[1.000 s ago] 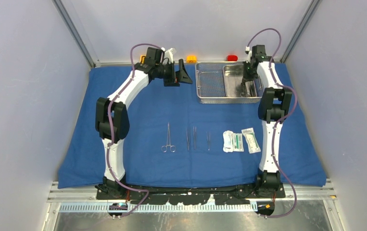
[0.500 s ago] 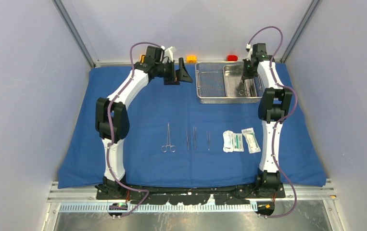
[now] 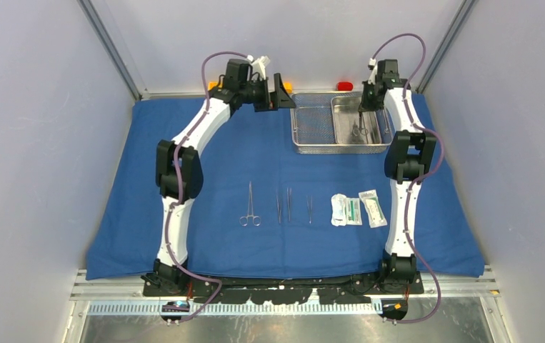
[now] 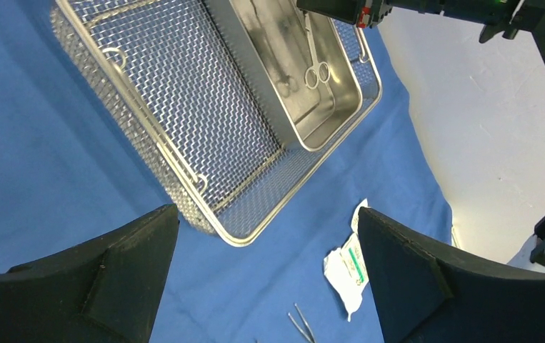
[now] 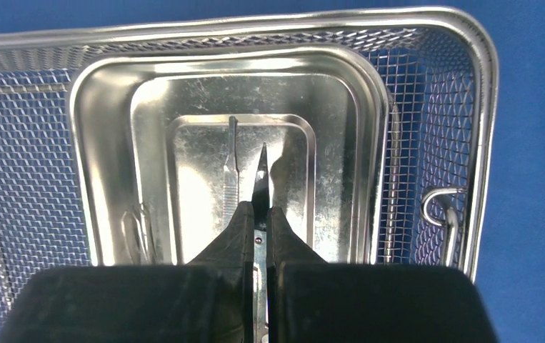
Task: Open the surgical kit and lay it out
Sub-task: Pick up the medical item from the container.
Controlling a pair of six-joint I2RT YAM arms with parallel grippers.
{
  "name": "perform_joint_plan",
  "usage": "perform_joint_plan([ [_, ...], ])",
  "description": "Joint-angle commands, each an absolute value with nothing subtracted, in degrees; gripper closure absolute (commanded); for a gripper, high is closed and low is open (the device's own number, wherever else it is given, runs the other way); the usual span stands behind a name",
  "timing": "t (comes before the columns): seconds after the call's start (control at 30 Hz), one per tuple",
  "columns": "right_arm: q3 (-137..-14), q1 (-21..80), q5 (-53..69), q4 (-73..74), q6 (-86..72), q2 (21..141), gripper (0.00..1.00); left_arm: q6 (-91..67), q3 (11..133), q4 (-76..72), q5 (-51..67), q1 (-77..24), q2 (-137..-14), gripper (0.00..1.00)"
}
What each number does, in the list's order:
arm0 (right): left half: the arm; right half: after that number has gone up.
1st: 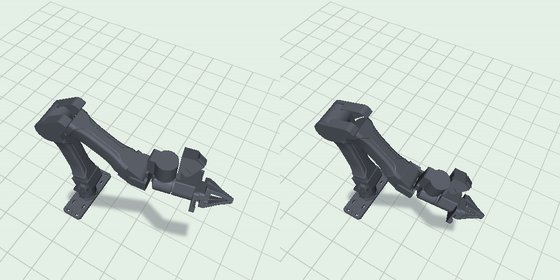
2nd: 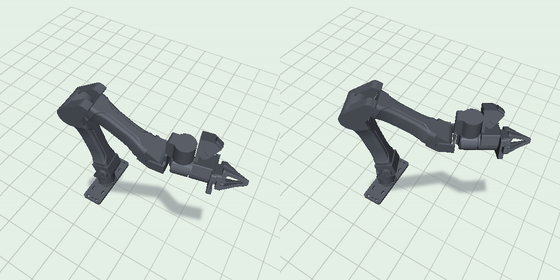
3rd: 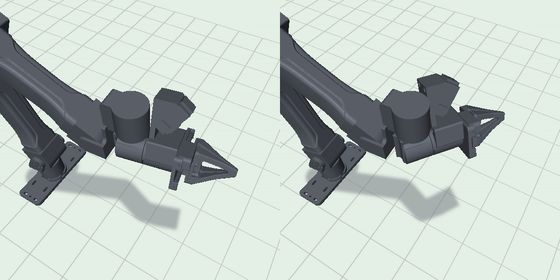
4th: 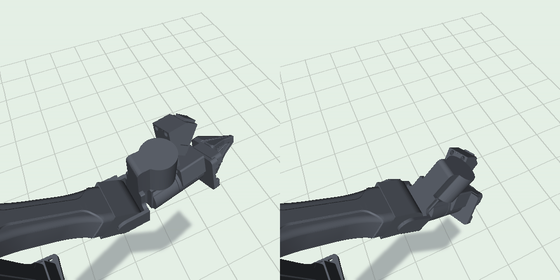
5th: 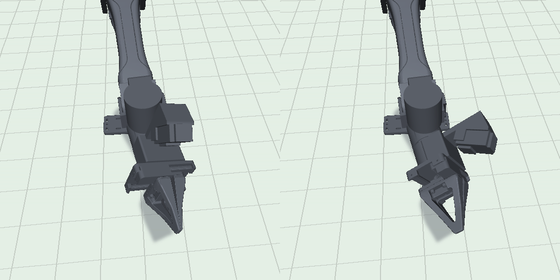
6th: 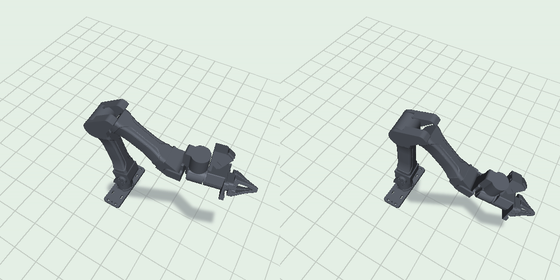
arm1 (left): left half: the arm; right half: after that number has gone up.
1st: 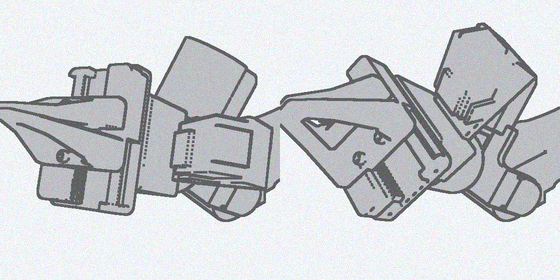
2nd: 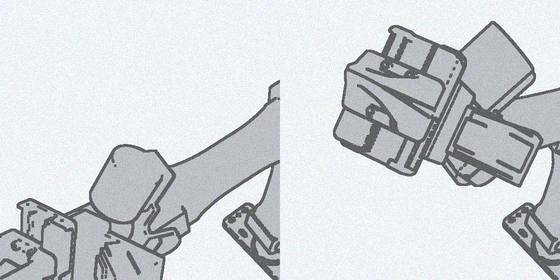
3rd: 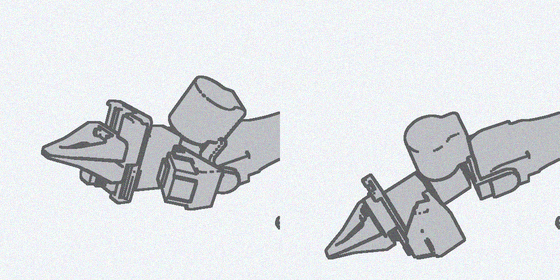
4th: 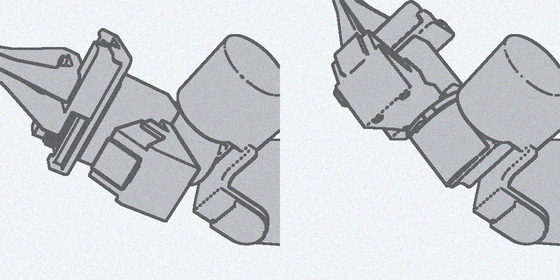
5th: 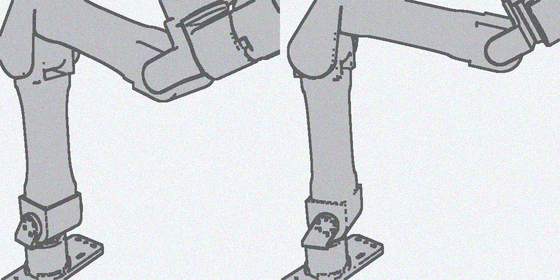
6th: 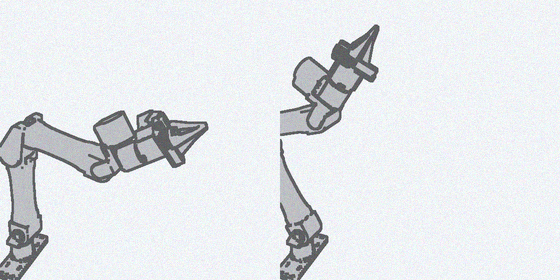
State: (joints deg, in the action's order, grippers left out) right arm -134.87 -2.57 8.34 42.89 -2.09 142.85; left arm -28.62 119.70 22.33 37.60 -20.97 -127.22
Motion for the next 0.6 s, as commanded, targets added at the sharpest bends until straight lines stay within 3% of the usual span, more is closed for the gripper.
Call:
perform_joint_plan([
  [0.0, -138.38, -2.20, 9.57, 40.60, -4.15, 136.93, 0.99, -31.05, 124.92, 16.84, 38.82, -22.68, -129.85, 0.02],
  [0.57, -137.35, -0.70, 10.44, 41.88, -9.42, 130.84, 0.99, -35.03, 127.90, 15.58, 36.14, -24.76, -132.41, 0.07],
])
